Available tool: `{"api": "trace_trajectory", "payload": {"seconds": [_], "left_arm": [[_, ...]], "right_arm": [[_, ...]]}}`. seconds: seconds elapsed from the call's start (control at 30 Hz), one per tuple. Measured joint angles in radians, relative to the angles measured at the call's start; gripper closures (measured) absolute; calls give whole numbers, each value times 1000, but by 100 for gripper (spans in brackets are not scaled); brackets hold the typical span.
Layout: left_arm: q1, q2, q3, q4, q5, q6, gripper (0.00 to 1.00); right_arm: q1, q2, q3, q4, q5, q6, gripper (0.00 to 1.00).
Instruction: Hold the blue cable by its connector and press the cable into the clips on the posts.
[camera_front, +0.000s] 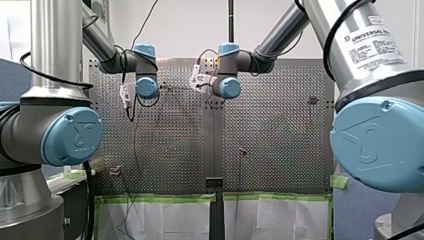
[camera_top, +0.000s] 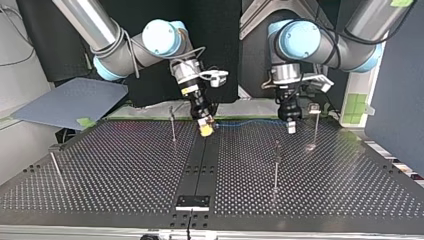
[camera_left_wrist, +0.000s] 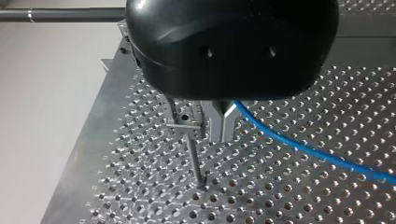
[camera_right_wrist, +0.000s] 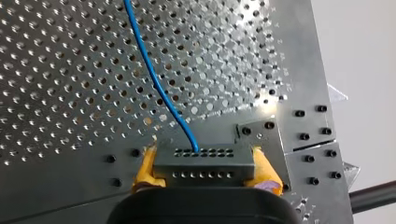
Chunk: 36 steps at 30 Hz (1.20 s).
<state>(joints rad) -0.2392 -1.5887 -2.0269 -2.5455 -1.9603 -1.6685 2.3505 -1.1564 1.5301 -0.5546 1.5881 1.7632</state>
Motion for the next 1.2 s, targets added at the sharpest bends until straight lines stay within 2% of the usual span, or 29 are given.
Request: {"api": "trace_trajectory", "payload": {"seconds": [0.1,0.37,0.73,1.07,1.2], "left_arm": [[2,-4,1,7,3,2,100],[11,-5,3,17,17,3,100],[28,-16,50,-5,57,-19,100],[57,-25,78,-13,65,-46,100],[65,-26,92,-18,73,-61,100]], "right_arm": [[-9,14,-17,9,-9,7,100],[-14,49,-68,42,-25,5,100],[6,51,-135,77,-38,-7,100],[11,75,-155,80,-39,-4,100],[10,92,-172,83,-39,3,100]]}}
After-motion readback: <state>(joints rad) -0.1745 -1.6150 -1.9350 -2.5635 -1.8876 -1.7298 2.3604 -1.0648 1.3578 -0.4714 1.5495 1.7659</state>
